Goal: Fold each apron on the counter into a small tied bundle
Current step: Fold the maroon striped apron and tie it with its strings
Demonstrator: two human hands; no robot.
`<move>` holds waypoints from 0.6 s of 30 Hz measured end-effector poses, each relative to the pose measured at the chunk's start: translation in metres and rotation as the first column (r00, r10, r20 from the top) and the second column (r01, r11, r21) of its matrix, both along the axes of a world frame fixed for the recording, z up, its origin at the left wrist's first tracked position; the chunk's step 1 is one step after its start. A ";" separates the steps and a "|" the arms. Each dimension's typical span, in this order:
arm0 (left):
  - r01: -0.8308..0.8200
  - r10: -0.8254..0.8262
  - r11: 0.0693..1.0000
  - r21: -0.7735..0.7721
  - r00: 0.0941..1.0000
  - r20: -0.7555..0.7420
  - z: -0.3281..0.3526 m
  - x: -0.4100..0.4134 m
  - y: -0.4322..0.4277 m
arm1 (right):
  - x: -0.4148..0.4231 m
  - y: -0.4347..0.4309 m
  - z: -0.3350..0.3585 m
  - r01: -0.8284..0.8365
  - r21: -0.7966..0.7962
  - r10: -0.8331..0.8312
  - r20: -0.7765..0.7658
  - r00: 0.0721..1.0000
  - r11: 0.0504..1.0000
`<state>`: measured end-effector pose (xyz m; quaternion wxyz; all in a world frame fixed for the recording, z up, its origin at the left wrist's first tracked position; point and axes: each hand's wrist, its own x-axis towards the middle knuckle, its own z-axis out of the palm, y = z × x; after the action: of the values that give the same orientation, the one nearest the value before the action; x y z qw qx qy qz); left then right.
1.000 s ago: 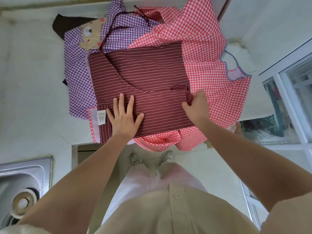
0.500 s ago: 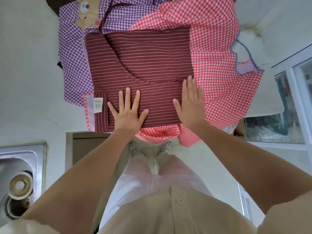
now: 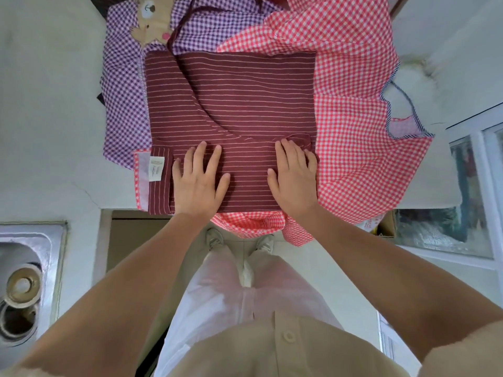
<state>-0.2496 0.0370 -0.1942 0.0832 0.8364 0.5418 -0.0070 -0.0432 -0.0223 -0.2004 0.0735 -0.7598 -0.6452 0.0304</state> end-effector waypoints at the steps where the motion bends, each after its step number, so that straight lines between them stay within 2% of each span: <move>1: -0.030 0.029 0.998 0.049 0.999 0.023 0.005 -0.001 0.005 | -0.007 0.008 0.007 -0.026 0.085 0.028 -0.028 0.999 0.996; 2: -0.055 0.052 0.996 0.072 0.998 0.038 0.007 -0.001 0.010 | -0.014 0.016 0.013 -0.059 0.156 0.069 -0.055 0.996 0.986; 4: -0.068 0.068 0.996 0.051 0.998 0.010 0.006 -0.007 0.022 | -0.027 0.034 0.022 -0.170 0.192 0.189 -0.085 0.978 0.966; 6: -0.027 0.027 1.000 -0.010 0.999 -0.045 -0.004 -0.019 0.030 | -0.035 0.046 0.017 -0.317 0.092 0.323 -0.060 0.945 0.944; 8: 0.012 -0.019 0.997 -0.082 0.996 -0.082 -0.014 -0.028 0.032 | -0.028 0.050 0.002 -0.387 -0.062 0.386 -0.030 0.922 0.920; 10: 0.030 -0.038 0.995 -0.098 0.996 -0.085 -0.018 -0.030 0.035 | -0.016 0.048 -0.012 -0.357 -0.143 0.354 -0.046 0.934 0.923; 12: 0.047 -0.049 0.997 -0.060 0.998 -0.049 -0.013 -0.029 0.047 | -0.013 0.052 -0.015 -0.330 -0.137 0.322 -0.078 0.943 0.934; 18: -0.019 -0.007 0.989 0.144 0.985 0.174 0.012 -0.033 0.124 | -0.025 0.130 0.020 -0.194 0.093 0.213 -0.289 0.933 0.977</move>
<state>-0.2825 0.1608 -0.1823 0.0690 0.8360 0.5340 0.1059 -0.0682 0.1076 -0.1805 0.1899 -0.6731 -0.7026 0.1313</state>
